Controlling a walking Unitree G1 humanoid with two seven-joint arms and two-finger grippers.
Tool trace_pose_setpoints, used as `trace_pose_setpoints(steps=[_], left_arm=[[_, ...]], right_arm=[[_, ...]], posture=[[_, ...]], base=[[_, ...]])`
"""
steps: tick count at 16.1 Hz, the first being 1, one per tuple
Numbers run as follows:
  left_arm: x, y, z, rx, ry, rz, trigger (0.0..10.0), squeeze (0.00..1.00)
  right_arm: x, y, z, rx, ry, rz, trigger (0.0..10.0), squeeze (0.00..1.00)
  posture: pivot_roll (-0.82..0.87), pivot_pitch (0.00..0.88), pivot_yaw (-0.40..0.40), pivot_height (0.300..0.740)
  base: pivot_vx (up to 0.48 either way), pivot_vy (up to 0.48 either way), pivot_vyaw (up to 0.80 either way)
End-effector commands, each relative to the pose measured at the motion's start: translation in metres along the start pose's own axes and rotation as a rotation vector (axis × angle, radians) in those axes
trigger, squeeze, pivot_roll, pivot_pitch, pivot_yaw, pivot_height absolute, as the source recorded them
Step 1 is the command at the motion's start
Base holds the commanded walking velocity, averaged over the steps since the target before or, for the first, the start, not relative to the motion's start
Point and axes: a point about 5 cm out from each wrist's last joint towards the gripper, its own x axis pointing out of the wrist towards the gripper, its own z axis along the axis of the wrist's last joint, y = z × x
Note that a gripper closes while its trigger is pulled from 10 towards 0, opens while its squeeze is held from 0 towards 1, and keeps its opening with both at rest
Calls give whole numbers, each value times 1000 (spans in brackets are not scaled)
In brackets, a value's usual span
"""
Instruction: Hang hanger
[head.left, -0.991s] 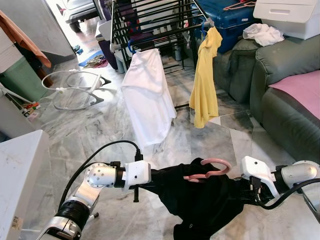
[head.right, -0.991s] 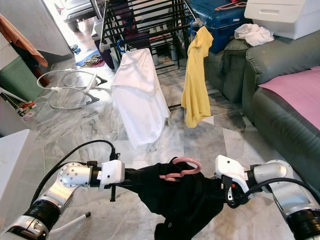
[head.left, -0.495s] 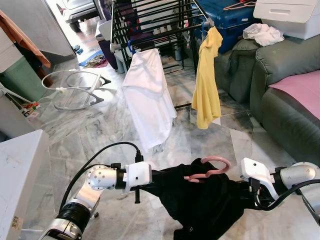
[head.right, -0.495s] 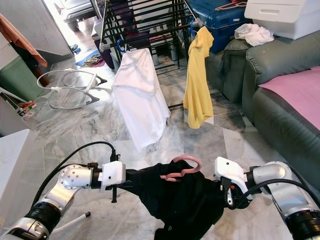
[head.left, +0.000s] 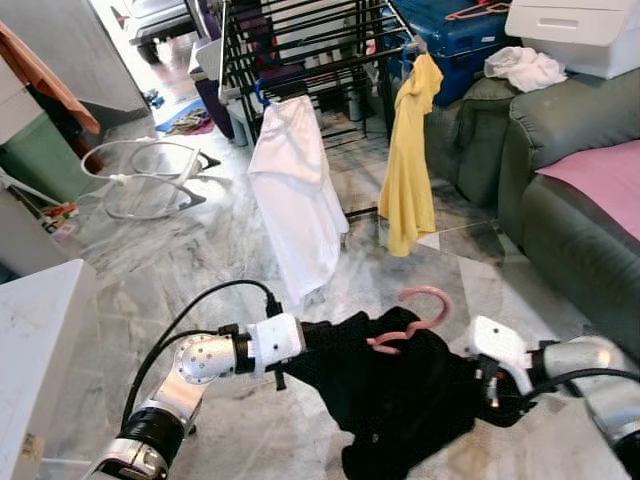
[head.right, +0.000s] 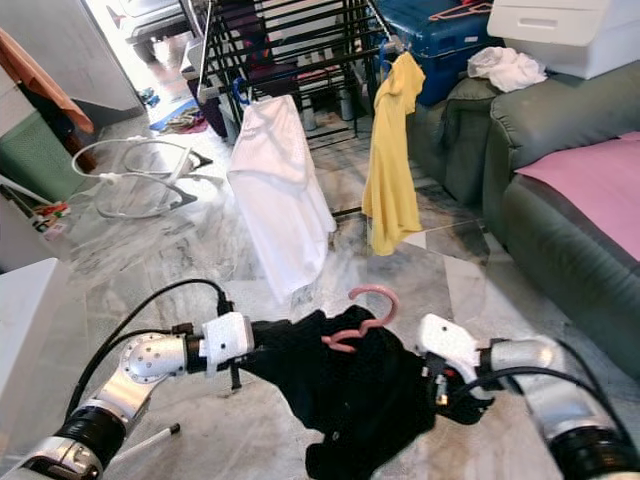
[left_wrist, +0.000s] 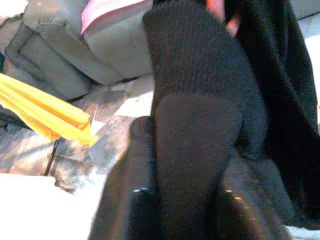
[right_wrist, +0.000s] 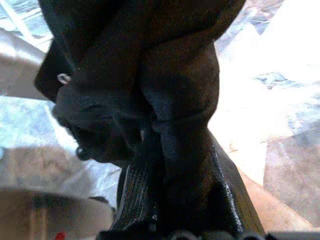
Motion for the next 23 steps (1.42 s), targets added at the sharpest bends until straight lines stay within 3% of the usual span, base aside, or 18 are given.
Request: trace_pose_setpoints(steps=[1,7,10,12,15,16,18,20,21,22,23], left_arm=[[-11,-4,-10,-18,39,9,10000,1000],[-18,-8,-18,28,77,82,10000,1000],[-20,8,-13,81,47,279,10000,1000],[-20,9,-13,79,46,284,10000,1000],[-20,6,-17,64,59,289,10000,1000],[-22,5,-21,25,71,338,10000,1000],[-25,5,-37,-174,126,552,10000,1000],[-32,-3,-54,-410,179,842,10000,1000],[-34,-4,-57,-451,188,896,10000,1000],[-39,-6,-62,-558,181,1022,10000,1000],[-41,-8,-64,-614,173,1080,10000,1000]], right_arm=[[3,-7,13,-32,-49,-63,0,0],[20,4,7,-3,-59,-127,0,0],[27,11,2,23,-52,-136,0,0],[29,12,1,31,-41,-145,0,0],[34,5,-1,82,-15,-257,0,0],[36,3,-1,117,-14,-303,0,0],[40,-1,-4,219,-25,-433,0,0],[39,-6,-7,311,-37,-627,0,0],[38,-8,-8,354,-44,-671,0,0],[37,-8,-6,449,-77,-733,0,0],[37,-7,-6,480,-88,-767,0,0]], posture=[[-247,0,217,740],[-248,0,217,740],[-248,0,215,740],[-248,0,213,740],[-249,0,213,740],[-250,0,214,740],[-252,0,217,740],[-251,0,214,740],[-252,0,212,740],[-250,0,209,740],[-249,0,204,740]], base=[[0,0,0],[0,0,0],[0,0,0],[0,0,0],[0,0,0],[0,0,0],[0,0,0],[0,0,0],[0,0,0],[0,0,0],[0,0,0]])
